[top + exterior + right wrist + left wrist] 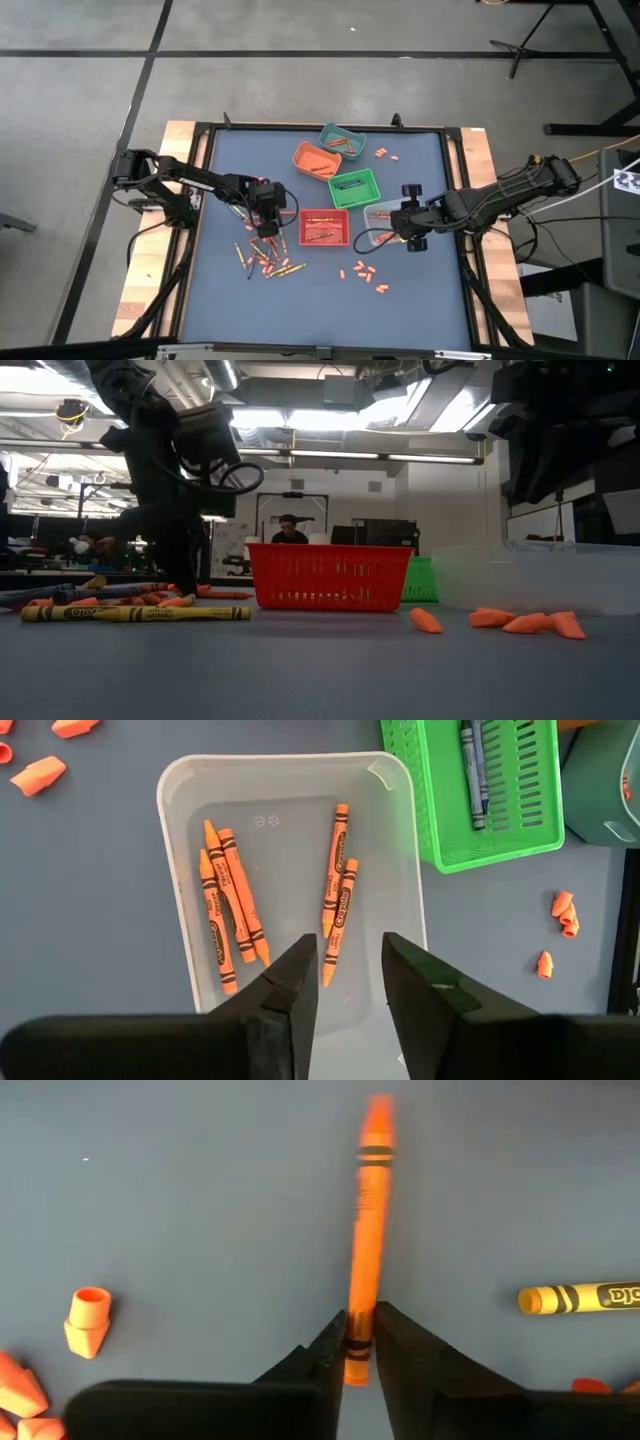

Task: Sort crayons
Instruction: Put the orange crayon into the orange bin

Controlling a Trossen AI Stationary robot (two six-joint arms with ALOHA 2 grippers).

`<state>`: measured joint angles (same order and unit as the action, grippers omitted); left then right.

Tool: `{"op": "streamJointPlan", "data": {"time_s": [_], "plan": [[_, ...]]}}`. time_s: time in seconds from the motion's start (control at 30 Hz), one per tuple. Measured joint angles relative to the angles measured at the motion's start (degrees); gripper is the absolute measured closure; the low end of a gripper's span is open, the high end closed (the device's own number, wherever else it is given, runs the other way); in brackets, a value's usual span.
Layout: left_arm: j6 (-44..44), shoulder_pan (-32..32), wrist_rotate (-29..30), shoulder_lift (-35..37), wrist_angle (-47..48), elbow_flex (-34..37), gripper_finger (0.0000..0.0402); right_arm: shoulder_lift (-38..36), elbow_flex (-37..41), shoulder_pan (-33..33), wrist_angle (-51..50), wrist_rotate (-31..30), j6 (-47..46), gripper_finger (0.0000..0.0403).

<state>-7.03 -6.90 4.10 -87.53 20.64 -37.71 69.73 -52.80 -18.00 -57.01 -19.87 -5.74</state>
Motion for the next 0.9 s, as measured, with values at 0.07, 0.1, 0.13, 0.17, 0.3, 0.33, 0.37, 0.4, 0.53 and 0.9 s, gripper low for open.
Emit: {"op": "streamJointPlan", "data": {"time_s": [0.07, 0.1, 0.13, 0.17, 0.3, 0.33, 0.37, 0.4, 0.53, 0.9], "plan": [[0.0, 0.0, 0.1, 0.0, -0.7, 0.0, 0.0373, 0.0, 0.0, 0.0, 0.0, 0.0, 0.0, 0.029], [0.0, 0.0, 0.2, 0.0, -1.1, 0.1, 0.0381, 0.0, 0.0, 0.0, 0.0, 0.0, 0.0, 0.029], [0.0, 0.0, 0.4, 0.0, -1.4, 0.1, 0.0388, 0.0, 0.0, 0.0, 0.0, 0.0, 0.0, 0.029], [0.1, 0.0, 0.5, 0.0, -1.4, 0.0, 0.0393, 0.0, 0.0, 0.0, 0.0, 0.0, 0.0, 0.029], [1.7, -0.1, 0.6, -0.3, 1.6, -2.2, 0.0395, 0.0, 0.0, 0.0, 0.0, 0.0, 0.0, 0.029], [2.2, -0.1, 1.2, -0.4, 2.6, -3.2, 0.0395, 0.0, 0.0, 0.0, 0.1, 0.0, 0.0, 0.029], [2.9, -0.2, 1.7, -0.4, 3.4, -4.3, 0.0395, 0.0, 0.0, 0.0, 0.1, 0.0, 0.0, 0.029], [3.6, -0.2, 1.9, -0.4, 3.8, -5.5, 0.0395, 0.0, 0.0, 0.0, 0.1, 0.0, 0.0, 0.029], [6.1, -1.0, 3.6, -0.4, 6.2, -10.6, 0.0396, 0.0, 0.0, 0.0, 0.1, 0.0, 0.0, 0.029], [17.8, -9.0, 8.7, -0.3, 3.0, -22.0, 0.0395, 0.0, 0.0, 0.0, 0.2, 0.0, 0.0, 0.029]]}}
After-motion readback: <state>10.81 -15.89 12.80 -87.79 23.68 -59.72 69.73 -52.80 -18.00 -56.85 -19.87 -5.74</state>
